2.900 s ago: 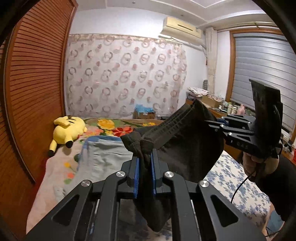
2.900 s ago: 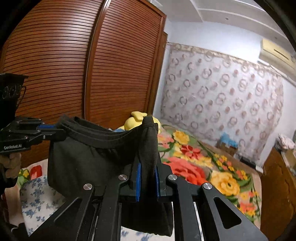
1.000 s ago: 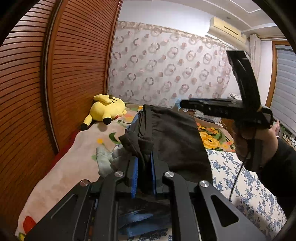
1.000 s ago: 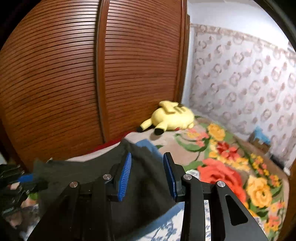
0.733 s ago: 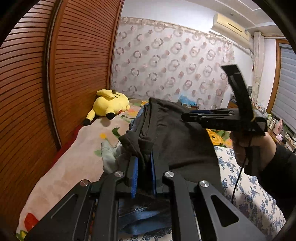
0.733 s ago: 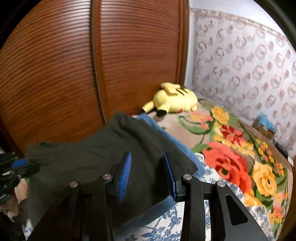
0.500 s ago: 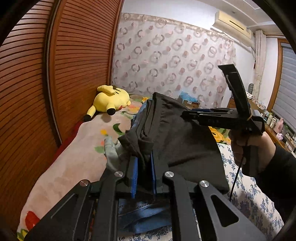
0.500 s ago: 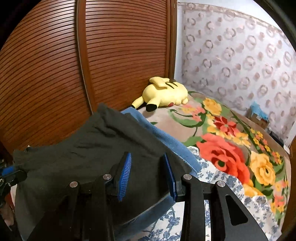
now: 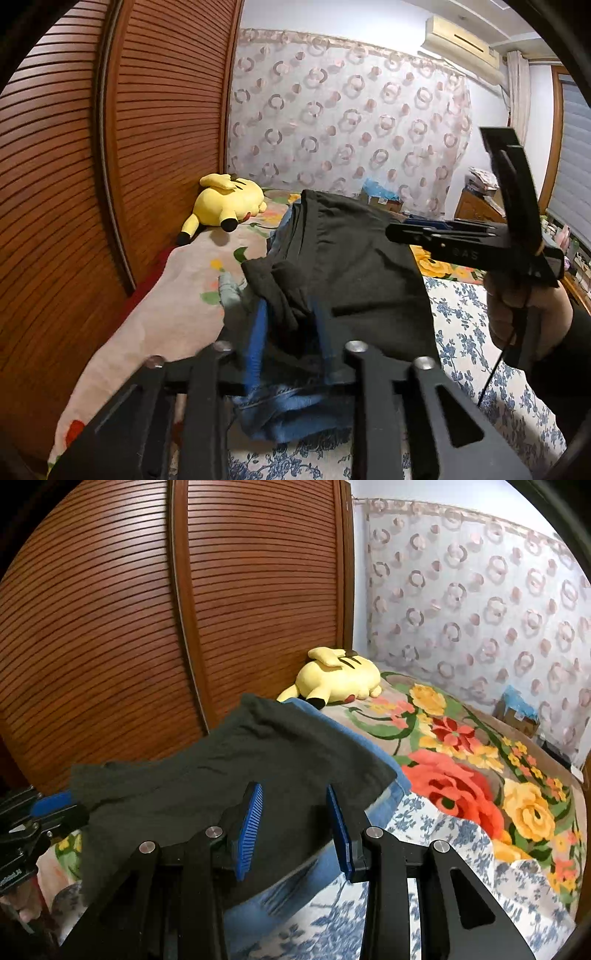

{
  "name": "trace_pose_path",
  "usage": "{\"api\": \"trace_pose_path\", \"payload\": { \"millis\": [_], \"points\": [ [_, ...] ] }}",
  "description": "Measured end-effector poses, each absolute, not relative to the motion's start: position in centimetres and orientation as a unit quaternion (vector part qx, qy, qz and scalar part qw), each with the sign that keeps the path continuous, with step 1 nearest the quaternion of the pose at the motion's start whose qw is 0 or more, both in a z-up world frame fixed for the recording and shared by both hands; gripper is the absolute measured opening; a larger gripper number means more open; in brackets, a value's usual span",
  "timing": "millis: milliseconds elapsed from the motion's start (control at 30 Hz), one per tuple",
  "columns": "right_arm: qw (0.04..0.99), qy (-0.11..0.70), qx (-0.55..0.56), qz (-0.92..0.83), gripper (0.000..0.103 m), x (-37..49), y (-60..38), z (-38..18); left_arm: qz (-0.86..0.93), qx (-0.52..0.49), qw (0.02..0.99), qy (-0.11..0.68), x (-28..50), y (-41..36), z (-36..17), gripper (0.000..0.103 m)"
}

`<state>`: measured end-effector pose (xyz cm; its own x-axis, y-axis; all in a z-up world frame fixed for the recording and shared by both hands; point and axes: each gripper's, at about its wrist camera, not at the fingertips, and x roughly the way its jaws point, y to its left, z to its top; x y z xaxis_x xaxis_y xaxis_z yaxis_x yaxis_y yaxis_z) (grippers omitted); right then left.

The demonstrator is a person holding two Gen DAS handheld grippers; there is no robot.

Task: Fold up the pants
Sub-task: 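Lower the garment onto the jeans stack and open both tools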

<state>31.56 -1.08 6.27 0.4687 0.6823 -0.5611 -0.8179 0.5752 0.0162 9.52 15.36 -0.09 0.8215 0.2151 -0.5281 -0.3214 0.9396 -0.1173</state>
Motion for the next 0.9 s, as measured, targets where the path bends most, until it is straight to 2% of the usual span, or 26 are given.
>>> {"api": "trace_pose_path", "payload": {
  "millis": [67,167,233,267,333,400,667,767,900],
  "points": [
    [0.849,0.262,-0.124,0.443,0.037,31.0,-1.7,6.4,0.14,-0.1,0.95,0.259,9.0,15.2,0.2,0.048],
    [0.852,0.257,-0.121,0.44,0.037,29.9,-2.5,6.6,0.136,-0.093,0.951,0.262,8.7,14.9,0.4,0.049],
    [0.854,0.254,-0.118,0.438,0.037,29.2,-3.1,6.7,0.129,-0.088,0.952,0.262,8.4,14.7,0.6,0.067],
    [0.855,0.252,-0.115,0.438,0.037,28.9,-3.4,6.8,0.126,-0.087,0.954,0.256,8.0,14.5,0.7,0.082],
    [0.857,0.25,-0.11,0.436,0.037,28.2,-4.0,6.8,0.119,-0.088,0.957,0.249,7.6,14.2,1.0,0.082],
    [0.859,0.25,-0.106,0.434,0.037,27.7,-4.6,6.7,0.12,-0.085,0.956,0.252,7.5,14.0,1.1,0.09],
    [0.869,0.245,-0.097,0.419,0.038,24.5,-6.7,6.8,0.115,-0.07,0.957,0.258,6.5,12.8,1.2,0.091],
    [0.874,0.245,-0.094,0.409,0.051,23.2,-7.7,6.8,0.108,-0.066,0.957,0.261,6.1,12.3,1.1,0.091],
    [0.881,0.243,-0.095,0.395,0.061,20.9,-9.1,6.8,0.088,-0.061,0.957,0.269,5.6,11.4,1.0,0.091]
  ]
}}
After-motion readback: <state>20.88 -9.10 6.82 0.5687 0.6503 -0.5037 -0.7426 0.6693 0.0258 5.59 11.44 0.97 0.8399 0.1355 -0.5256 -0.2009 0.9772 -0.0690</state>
